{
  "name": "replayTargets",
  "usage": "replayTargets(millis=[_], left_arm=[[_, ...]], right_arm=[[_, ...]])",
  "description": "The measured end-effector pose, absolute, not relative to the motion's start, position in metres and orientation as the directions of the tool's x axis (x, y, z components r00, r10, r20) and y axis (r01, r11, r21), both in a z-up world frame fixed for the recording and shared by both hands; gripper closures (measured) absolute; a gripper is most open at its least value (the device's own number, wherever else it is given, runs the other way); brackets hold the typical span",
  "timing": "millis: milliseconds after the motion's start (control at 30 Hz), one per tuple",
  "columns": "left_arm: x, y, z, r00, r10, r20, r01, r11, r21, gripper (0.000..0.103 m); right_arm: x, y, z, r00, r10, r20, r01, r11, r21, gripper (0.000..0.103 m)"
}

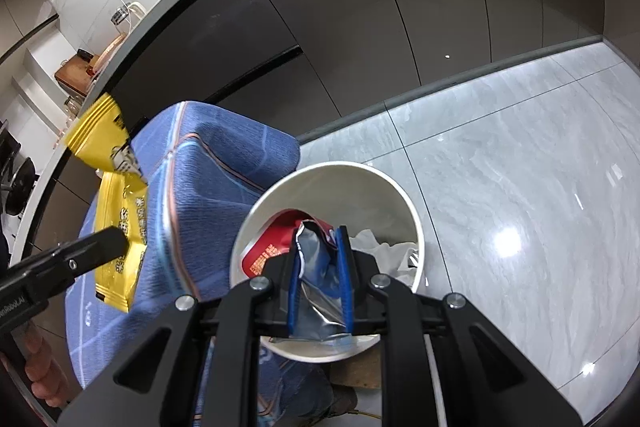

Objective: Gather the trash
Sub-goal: 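Open both tools over the white bin to drop both wrappers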

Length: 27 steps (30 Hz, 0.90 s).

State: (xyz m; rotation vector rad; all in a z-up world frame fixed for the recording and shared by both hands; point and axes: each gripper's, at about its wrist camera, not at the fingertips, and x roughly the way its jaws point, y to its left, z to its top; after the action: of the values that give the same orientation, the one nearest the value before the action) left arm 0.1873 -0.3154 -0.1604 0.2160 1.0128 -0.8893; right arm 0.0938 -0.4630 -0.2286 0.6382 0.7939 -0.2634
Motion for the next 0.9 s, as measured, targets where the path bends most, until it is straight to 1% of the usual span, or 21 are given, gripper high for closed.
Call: replayTargets(millis=[233,267,300,333,367,400,433,467,533,600,633,667,700,767,800,833,900], left_arm=[[0.189,-0.339,-0.18,0.205,-0.534,-0.82,0.76,0.615,-0.211,0.094],[0.189,-0.342,-0.181,0.212,-0.532,-0.82,0.761,0.616,-0.203,0.092],[0.189,-0.342,-0.183,0.213,-0.532,-0.82,0.763,0.615,-0.201,0.09],[0.192,-0.341,-0.184,0.212,-0.532,-0.82,0.765,0.612,-0.2,0.083],[0.193,-0.343,-0.184,0.215,-0.532,-0.819,0.766,0.612,-0.197,0.073],[0.194,-0.344,-0.184,0.228,-0.53,-0.817,0.764,0.618,-0.188,0.066],[0.194,-0.345,-0.183,0.24,-0.531,-0.812,0.761,0.623,-0.182,0.055],[0.195,-0.344,-0.181,0.252,-0.535,-0.806,0.757,0.628,-0.18,0.05],[0.197,-0.341,-0.179,0.259,-0.545,-0.798,0.748,0.636,-0.191,0.046],[0.201,-0.338,-0.177,0.268,-0.546,-0.793,0.734,0.649,-0.199,0.039],[0.202,-0.336,-0.175,0.275,-0.546,-0.791,0.73,0.655,-0.198,0.035],[0.203,-0.334,-0.174,0.287,-0.544,-0.788,0.723,0.663,-0.194,0.03],[0.204,-0.33,-0.173,0.297,-0.543,-0.786,0.717,0.67,-0.191,0.027],[0.206,-0.325,-0.17,0.32,-0.542,-0.777,0.703,0.685,-0.189,0.016],[0.207,-0.322,-0.168,0.332,-0.543,-0.772,0.695,0.694,-0.189,0.014],[0.207,-0.32,-0.165,0.343,-0.543,-0.767,0.688,0.701,-0.189,0.011],[0.206,-0.32,-0.16,0.359,-0.54,-0.761,0.676,0.713,-0.188,0.009]], right_arm=[[0.099,-0.466,-0.244,0.671,-0.005,-0.742,0.437,0.811,0.389,0.085],[0.099,-0.466,-0.245,0.671,-0.002,-0.741,0.429,0.816,0.387,0.082],[0.1,-0.465,-0.246,0.671,-0.001,-0.741,0.422,0.822,0.381,0.082],[0.101,-0.465,-0.247,0.671,-0.008,-0.741,0.418,0.83,0.37,0.077],[0.101,-0.464,-0.247,0.676,-0.02,-0.737,0.412,0.839,0.355,0.061],[0.1,-0.463,-0.246,0.681,-0.036,-0.732,0.41,0.847,0.339,0.054],[0.098,-0.461,-0.244,0.685,-0.056,-0.726,0.41,0.854,0.321,0.053],[0.097,-0.458,-0.242,0.692,-0.068,-0.719,0.399,0.866,0.302,0.053],[0.096,-0.456,-0.239,0.695,-0.084,-0.714,0.391,0.878,0.277,0.052],[0.095,-0.456,-0.238,0.692,-0.097,-0.715,0.391,0.883,0.259,0.051],[0.094,-0.457,-0.238,0.692,-0.101,-0.715,0.392,0.884,0.254,0.049],[0.092,-0.457,-0.238,0.694,-0.104,-0.713,0.394,0.883,0.255,0.044],[0.091,-0.458,-0.237,0.695,-0.106,-0.711,0.395,0.882,0.255,0.041],[0.089,-0.458,-0.236,0.697,-0.116,-0.708,0.4,0.882,0.249,0.029],[0.088,-0.457,-0.235,0.699,-0.116,-0.706,0.399,0.882,0.25,0.025],[0.087,-0.458,-0.235,0.701,-0.116,-0.704,0.398,0.883,0.25,0.019],[0.088,-0.456,-0.232,0.703,-0.114,-0.702,0.392,0.886,0.248,0.014]])
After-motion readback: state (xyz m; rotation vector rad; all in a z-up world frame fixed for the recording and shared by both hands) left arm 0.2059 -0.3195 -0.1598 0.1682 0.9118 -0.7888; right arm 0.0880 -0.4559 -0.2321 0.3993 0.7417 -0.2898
